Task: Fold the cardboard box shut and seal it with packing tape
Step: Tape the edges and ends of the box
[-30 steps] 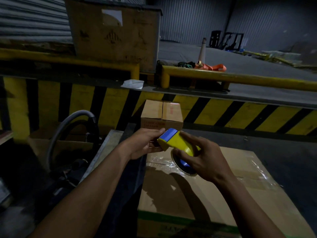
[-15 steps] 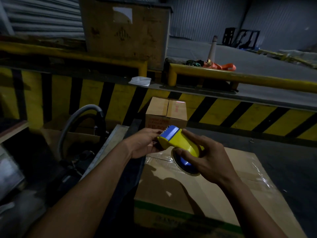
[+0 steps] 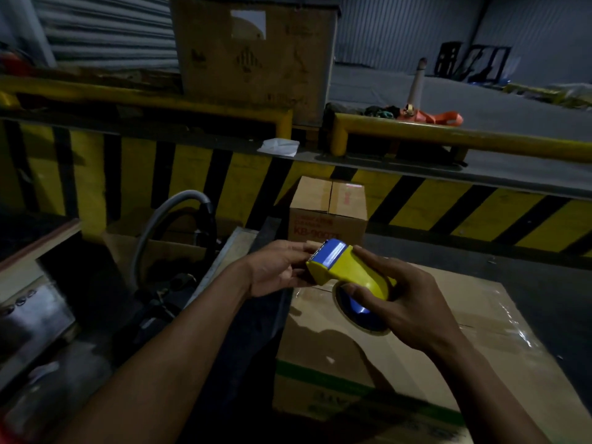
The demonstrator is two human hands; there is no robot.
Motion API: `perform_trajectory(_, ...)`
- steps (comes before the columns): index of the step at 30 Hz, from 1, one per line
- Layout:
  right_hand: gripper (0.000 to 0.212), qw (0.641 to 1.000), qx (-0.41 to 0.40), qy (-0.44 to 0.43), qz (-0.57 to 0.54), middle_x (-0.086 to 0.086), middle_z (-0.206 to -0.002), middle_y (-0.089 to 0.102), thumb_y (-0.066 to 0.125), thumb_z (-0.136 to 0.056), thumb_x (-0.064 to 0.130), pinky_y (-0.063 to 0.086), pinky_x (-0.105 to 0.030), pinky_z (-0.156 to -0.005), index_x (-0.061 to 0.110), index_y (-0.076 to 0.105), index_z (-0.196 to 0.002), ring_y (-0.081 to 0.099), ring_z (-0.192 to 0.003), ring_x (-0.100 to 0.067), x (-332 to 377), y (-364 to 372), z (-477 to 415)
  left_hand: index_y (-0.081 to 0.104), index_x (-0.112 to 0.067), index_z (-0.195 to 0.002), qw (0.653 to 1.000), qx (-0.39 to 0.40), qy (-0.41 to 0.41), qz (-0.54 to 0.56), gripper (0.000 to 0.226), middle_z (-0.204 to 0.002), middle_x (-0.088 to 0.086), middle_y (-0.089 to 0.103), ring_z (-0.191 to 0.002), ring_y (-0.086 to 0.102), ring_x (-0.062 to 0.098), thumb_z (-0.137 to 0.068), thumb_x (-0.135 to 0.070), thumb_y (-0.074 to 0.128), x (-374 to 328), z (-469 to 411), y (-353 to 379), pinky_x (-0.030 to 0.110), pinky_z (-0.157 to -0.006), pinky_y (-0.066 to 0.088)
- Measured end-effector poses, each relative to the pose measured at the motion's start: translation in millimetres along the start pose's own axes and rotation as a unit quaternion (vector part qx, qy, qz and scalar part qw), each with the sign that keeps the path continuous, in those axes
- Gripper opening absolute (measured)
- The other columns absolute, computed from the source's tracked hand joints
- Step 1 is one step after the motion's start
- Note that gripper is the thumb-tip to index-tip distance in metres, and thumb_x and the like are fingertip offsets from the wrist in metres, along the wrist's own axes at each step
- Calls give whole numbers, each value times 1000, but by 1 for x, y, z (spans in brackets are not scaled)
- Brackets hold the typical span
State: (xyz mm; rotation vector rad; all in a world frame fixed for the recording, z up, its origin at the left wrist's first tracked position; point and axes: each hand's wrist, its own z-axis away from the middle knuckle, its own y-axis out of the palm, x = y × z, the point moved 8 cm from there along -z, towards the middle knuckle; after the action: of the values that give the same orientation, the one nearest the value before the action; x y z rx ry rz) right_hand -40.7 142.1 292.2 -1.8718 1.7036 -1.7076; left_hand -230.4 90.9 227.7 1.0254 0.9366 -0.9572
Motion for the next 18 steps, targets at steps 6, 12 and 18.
perform_trajectory(6, 72, 999, -16, 17, 33, 12, -108, 59, 59, -78, 70, 55, -33, -68, 43, 44, -143, 56, -94, -5, 1, 19, -4, 68, -7, -120, 997, 21, -15, -69, 27, -112, 14, 72, -102, 69, 24, -100, -4, 51, -13, -12, -20, 43, -85, 58)
perform_trajectory(12, 75, 998, -30, 53, 25, 7, -109, 62, 56, -74, 76, 56, -37, -69, 44, 46, -141, 58, -93, -10, 0, 31, -8, 67, -7, -121, 995, 64, -26, -73, 25, -122, 18, 70, -107, 69, 24, -99, -9, 57, -8, -27, -33, 44, -96, 54)
perform_trajectory(18, 73, 994, -24, 99, 39, 12, -105, 62, 59, -74, 74, 55, -37, -68, 46, 47, -140, 60, -91, -9, 3, 38, -11, 67, -2, -121, 985, 67, -37, -153, 27, -116, 20, 71, -97, 70, 21, -96, 1, 58, -3, -50, -45, 32, -82, 61)
